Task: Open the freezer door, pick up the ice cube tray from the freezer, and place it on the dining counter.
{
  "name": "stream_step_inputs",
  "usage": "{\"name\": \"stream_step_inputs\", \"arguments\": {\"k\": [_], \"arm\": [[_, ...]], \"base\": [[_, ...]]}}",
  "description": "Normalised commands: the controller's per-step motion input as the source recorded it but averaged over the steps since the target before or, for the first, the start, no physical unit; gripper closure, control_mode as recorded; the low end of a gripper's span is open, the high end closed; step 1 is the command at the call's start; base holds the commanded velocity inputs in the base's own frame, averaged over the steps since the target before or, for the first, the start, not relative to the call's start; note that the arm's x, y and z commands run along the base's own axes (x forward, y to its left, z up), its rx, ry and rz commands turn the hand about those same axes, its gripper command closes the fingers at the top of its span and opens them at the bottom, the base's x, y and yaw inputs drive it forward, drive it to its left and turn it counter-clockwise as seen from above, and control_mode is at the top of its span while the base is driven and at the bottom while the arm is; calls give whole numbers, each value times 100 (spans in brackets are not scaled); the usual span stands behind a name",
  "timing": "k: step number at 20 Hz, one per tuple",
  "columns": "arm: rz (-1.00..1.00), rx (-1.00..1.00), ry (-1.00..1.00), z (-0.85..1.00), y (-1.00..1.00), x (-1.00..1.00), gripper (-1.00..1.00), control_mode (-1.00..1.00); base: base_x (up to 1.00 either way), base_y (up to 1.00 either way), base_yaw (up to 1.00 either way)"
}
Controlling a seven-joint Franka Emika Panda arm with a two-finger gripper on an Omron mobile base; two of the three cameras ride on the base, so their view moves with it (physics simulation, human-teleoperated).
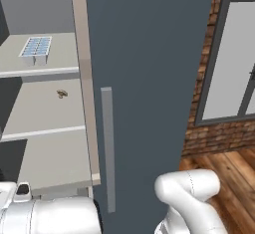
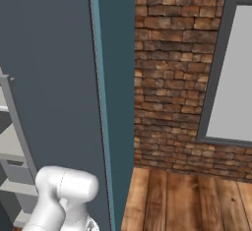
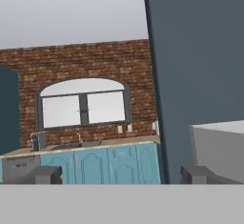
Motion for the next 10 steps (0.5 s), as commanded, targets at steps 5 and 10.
{"name": "stream_step_inputs", "arguments": {"k": [5,10], "arm": [[0,0,-2,6,-84,-37,-100,-100],[0,0,0,16,-74,0,-100,-100]], "base": [[0,0,0],[0,0,0]]}}
